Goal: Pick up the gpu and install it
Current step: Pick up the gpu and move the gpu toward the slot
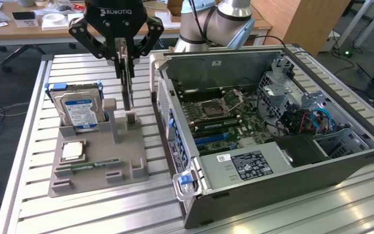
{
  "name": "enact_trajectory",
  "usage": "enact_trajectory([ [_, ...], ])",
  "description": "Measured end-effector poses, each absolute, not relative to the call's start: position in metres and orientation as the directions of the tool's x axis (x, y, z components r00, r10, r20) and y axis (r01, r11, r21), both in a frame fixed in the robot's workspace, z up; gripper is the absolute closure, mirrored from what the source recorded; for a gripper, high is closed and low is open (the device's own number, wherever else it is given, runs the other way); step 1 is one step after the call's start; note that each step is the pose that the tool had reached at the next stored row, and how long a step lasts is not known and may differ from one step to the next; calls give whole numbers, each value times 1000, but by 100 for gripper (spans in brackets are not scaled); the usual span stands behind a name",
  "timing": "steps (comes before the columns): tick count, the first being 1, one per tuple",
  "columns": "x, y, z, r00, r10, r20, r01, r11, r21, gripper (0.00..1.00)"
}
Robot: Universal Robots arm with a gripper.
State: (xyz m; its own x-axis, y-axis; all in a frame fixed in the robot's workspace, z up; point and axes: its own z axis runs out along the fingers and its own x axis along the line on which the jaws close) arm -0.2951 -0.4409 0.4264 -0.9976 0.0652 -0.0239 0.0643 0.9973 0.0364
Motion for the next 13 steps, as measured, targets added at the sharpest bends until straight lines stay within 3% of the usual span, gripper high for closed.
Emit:
enact_trajectory([
  [13, -295, -441, 433, -998, 65, -24, 64, 997, 37, 74],
])
